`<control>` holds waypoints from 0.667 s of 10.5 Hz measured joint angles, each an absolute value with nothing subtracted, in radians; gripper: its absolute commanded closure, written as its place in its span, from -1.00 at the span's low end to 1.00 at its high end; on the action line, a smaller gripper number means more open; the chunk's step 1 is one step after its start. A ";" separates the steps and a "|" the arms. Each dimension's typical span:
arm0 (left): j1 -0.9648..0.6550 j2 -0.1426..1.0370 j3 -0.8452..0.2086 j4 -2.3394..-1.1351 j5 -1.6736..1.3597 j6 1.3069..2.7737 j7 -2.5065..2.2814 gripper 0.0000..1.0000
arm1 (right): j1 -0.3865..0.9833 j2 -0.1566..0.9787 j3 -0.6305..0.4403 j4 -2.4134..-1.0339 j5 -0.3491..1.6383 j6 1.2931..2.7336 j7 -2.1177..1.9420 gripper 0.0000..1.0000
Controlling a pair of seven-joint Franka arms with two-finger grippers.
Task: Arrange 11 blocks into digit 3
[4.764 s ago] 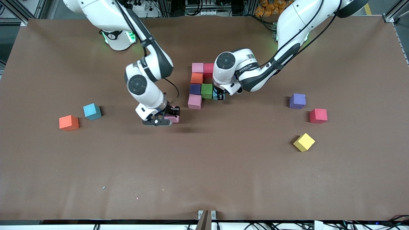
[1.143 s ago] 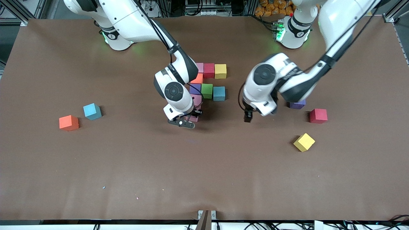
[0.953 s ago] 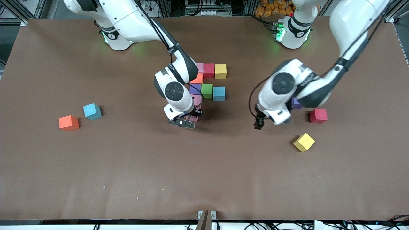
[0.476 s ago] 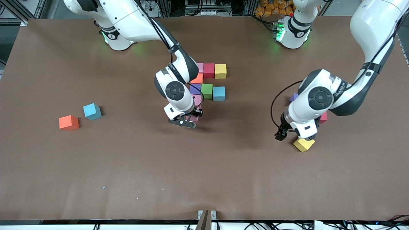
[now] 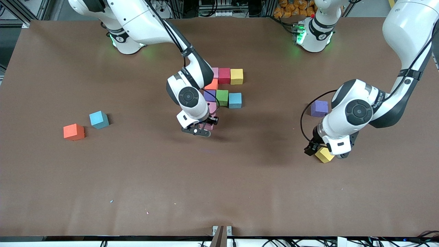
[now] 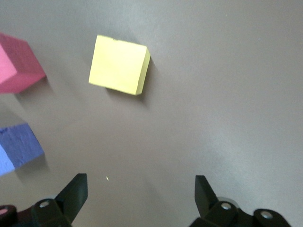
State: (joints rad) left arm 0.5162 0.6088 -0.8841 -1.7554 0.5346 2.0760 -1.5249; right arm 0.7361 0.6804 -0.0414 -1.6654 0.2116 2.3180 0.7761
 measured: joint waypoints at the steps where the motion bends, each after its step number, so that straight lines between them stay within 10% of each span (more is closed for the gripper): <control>1: 0.526 0.609 -0.875 -1.753 0.535 2.074 -1.469 -1.00 | 0.736 0.680 -0.039 -1.665 0.210 2.317 0.776 1.00; 4: 0.563 0.611 -0.869 -1.738 0.533 2.056 -1.341 -1.00 | 0.737 0.680 -0.035 -1.665 0.199 2.317 0.776 0.96; 7: 0.563 0.612 -0.854 -1.734 0.533 2.052 -1.261 -1.00 | 0.737 0.680 -0.033 -1.665 0.195 2.317 0.776 -0.37</control>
